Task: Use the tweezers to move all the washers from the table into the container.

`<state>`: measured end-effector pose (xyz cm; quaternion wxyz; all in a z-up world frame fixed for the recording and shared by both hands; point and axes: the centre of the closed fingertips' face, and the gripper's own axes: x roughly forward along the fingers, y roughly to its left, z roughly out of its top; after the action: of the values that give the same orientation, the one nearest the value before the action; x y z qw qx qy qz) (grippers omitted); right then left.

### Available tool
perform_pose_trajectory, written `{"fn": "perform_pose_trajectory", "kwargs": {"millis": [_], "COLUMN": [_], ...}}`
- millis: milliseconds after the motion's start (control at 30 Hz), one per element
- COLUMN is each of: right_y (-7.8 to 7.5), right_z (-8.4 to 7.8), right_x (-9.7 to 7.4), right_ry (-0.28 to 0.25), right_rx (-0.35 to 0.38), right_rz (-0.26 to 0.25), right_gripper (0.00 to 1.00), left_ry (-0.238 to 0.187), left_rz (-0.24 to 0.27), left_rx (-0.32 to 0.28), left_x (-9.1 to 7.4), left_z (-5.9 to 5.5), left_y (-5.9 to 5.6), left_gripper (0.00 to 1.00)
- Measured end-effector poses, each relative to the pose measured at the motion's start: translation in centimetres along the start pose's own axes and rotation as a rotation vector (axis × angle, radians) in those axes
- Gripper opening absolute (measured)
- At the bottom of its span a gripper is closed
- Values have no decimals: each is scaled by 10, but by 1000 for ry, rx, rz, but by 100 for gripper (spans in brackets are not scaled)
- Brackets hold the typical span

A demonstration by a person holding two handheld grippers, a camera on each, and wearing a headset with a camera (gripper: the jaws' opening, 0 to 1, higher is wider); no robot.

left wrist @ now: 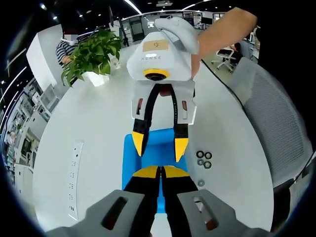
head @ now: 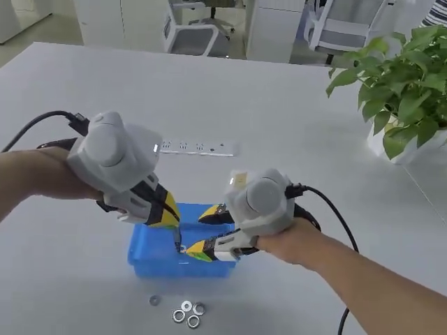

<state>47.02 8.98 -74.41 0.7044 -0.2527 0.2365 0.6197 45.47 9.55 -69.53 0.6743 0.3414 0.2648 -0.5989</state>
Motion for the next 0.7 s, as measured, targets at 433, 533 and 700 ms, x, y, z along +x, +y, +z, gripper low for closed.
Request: {"fn": "perform_pose_trajectory", "kwargs": {"millis": [433,533,700], "right_y": [5,8,12], "right_z": [-7,-8,-9], "right_x": [-29,-35,-46], "right_ry": [2,7,7], "right_rx": [11,3,1], "right_rz": [-52,-61,-89], "right_gripper": [51,52,57], "left_ry": [5,3,6], "left_rz": [21,24,31], "left_rx": [5,5,11], "left_x": [-22,-27,-37], "left_z": [6,9,12], "left_y": [-3,-4,-7], "left_gripper": [5,5,5]}}
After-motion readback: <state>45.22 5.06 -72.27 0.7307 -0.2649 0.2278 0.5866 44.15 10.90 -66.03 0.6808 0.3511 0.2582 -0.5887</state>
